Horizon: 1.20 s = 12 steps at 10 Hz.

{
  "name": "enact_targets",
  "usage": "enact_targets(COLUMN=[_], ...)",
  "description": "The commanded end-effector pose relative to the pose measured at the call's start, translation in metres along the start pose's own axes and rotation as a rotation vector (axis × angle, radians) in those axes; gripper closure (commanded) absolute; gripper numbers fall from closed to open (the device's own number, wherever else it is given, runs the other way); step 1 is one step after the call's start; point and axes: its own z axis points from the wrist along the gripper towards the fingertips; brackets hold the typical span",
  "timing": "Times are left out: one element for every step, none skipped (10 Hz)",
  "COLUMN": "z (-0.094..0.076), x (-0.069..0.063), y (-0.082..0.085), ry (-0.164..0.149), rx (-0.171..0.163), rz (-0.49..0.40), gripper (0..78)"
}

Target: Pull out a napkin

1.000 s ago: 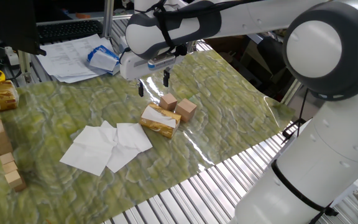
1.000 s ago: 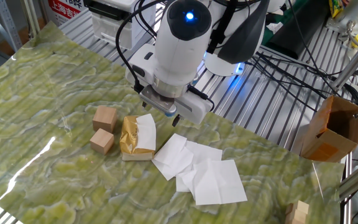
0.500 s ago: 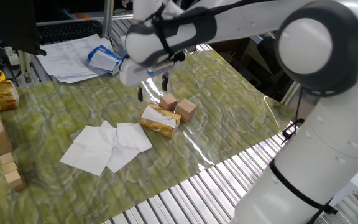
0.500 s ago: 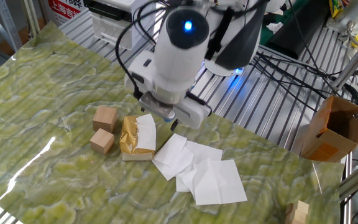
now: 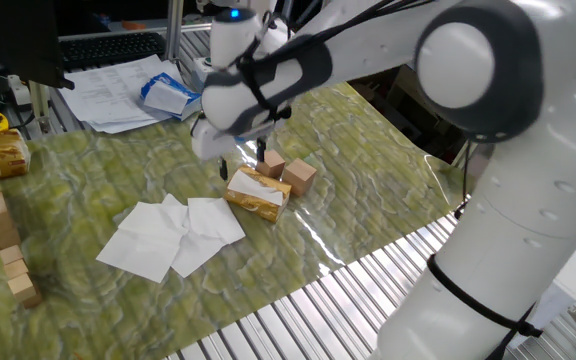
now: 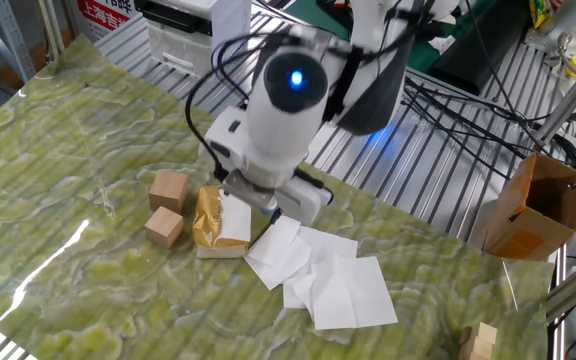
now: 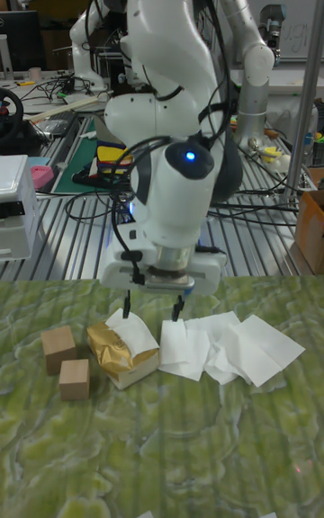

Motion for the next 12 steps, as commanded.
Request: enact_targets(z=[0.039,0.045,0.048,0.050,0.052,0.052,0.053,0.053,0.053,0.054,0.055,0.055], x=[-0.005,-0.005,-0.006,-0.007,-0.008,-0.008,-0.008,-0.008,-0.008,-0.008,-0.009,-0.009], y=[-0.008,-0.010,-0.010,-0.009,-0.009,-0.009,-0.009,-0.008,-0.008,-0.008,-0.008,-0.008], ry=[-0.012,-0.013,-0.015,-0.015,-0.015,-0.015,-0.015,-0.014,-0.014,-0.014,-0.015,-0.015], rx=[0.022,0.022,0.022,0.022,0.021,0.021,0.020,0.020,0.020,0.020,0.019,0.019], rz=[-0.043,-0.047,-0.048,-0.048,-0.052,-0.053,-0.062,-0.073,-0.081,-0.085,-0.091,-0.091], gripper=[0.2,0.2,0.2,0.2,0.2,0.2,0.2,0.2,0.2,0.2,0.2,76.4])
